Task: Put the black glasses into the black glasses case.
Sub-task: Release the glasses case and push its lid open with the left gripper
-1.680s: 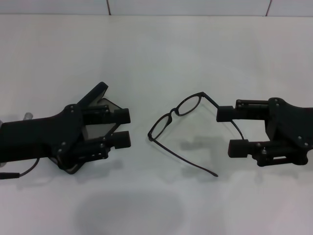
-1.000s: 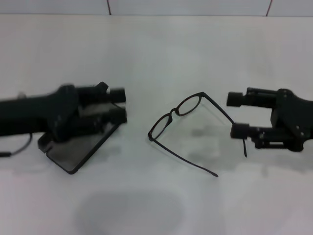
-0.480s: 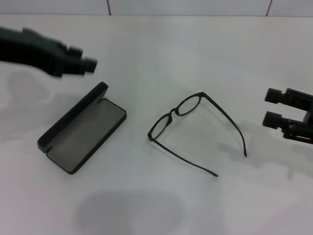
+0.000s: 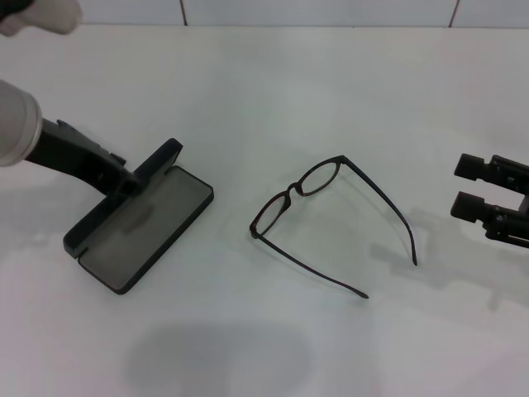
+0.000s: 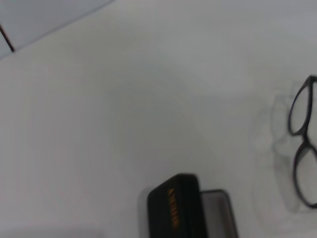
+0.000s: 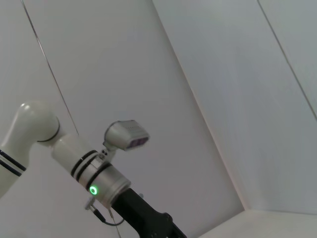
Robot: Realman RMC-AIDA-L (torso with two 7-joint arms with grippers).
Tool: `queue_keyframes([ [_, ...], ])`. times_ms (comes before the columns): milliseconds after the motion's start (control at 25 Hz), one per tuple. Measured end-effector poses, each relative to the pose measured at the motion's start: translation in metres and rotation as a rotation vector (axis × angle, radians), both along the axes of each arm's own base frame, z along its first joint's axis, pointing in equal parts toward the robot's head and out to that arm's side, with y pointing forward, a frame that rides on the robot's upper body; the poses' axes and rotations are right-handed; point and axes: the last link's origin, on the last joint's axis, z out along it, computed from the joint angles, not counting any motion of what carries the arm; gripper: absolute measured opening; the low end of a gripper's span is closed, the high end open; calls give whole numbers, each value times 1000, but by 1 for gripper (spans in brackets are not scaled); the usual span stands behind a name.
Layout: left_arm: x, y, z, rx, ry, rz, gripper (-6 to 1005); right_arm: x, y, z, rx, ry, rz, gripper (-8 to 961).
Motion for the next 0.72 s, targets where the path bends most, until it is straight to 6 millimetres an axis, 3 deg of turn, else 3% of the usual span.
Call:
queue_keyframes([
  [720,-22,18,-29,-59,104,38,399,0,3,-3,1,-3,-12,726],
])
